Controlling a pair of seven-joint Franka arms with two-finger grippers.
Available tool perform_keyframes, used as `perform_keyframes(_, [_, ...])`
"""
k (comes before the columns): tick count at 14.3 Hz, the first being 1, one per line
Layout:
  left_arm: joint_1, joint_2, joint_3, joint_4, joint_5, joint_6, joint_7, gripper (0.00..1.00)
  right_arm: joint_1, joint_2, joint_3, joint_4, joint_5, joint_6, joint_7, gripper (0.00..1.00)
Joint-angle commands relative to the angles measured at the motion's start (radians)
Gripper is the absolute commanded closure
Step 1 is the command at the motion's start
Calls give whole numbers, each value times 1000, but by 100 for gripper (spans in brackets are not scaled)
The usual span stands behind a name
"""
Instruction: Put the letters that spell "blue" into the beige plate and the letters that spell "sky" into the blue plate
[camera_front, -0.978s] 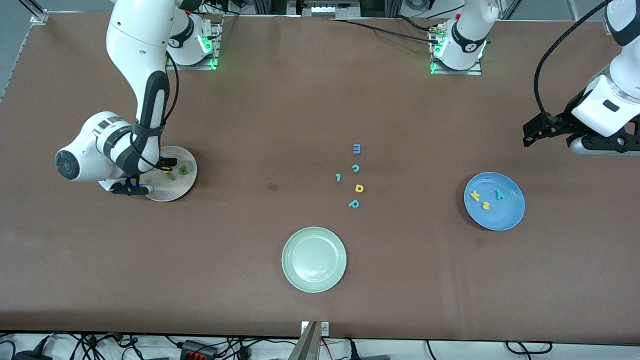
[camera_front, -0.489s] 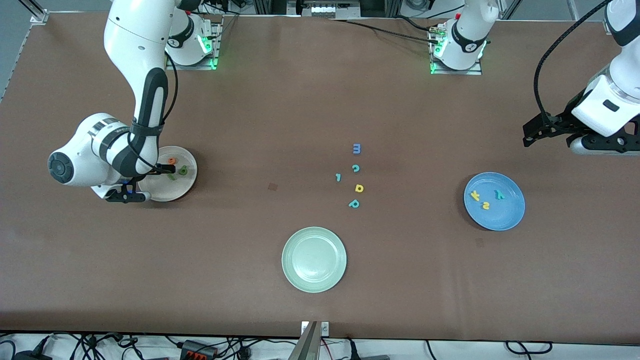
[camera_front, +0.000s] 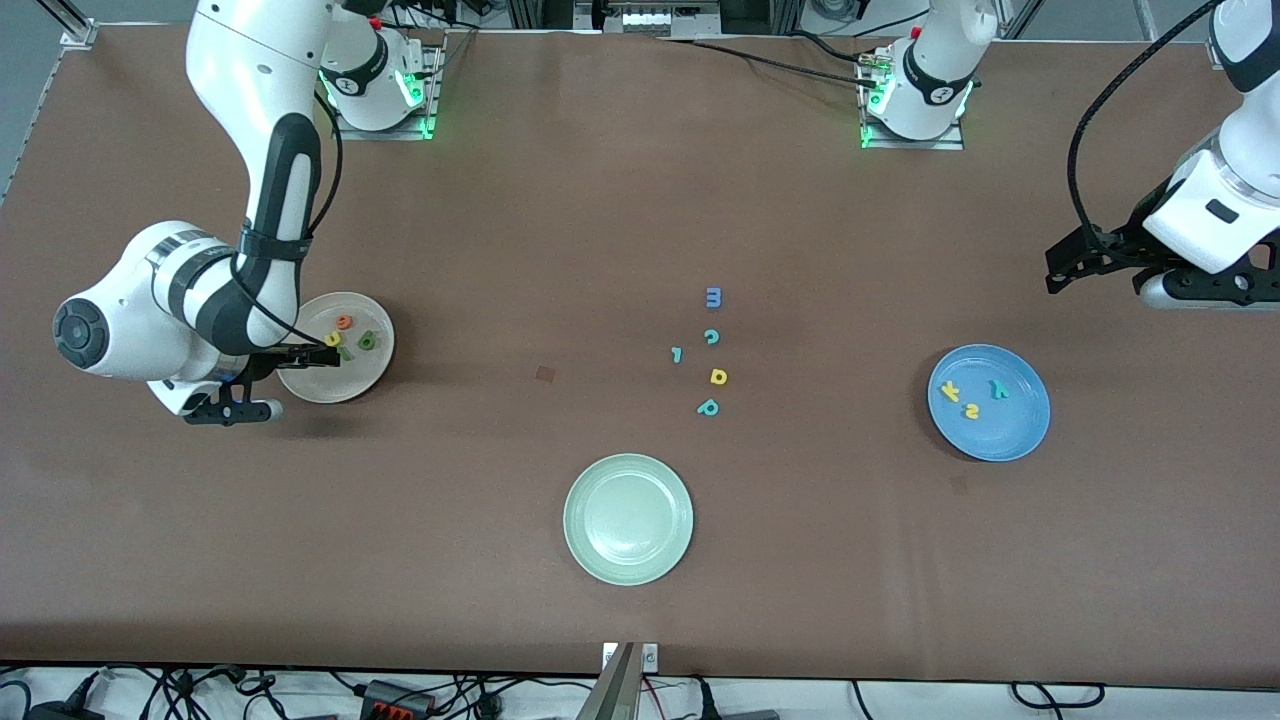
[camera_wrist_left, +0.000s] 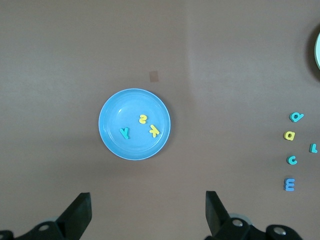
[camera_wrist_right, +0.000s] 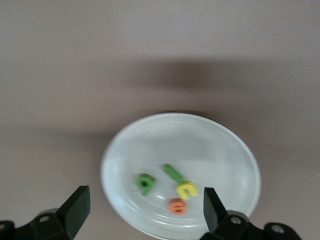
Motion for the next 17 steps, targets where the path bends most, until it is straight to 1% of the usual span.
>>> perform_keyframes(1, [-2,-9,-1,8,8,-17,16,0,-96,-132,151,88,-148,-2,168,0])
perform_keyframes(4, [-2,-9,-1,8,8,-17,16,0,-203,-208,321,176,-287,-7,334,0])
perform_keyframes(6, [-2,-9,-1,8,8,-17,16,0,-281,-265,436,204,-395,-4,430,0])
perform_keyframes(8, [-2,-9,-1,8,8,-17,16,0,-356,-322,551,216,-491,-2,492,0])
perform_keyframes(11, [-2,-9,-1,8,8,-17,16,0,-459,-370,705,268,-654,-4,532,0])
perform_keyframes(12, [-2,-11,-1,8,8,-17,16,0,-505,-389,766,282,-691,-7,536,0])
perform_keyframes(14, [-2,-9,1,8,8,-17,16,0,-580,-414,851,306,-763,-8,535,0])
perform_keyframes(17, [-2,-9,-1,8,8,-17,16,0,-717,-448,956,332,-769,-1,498,0])
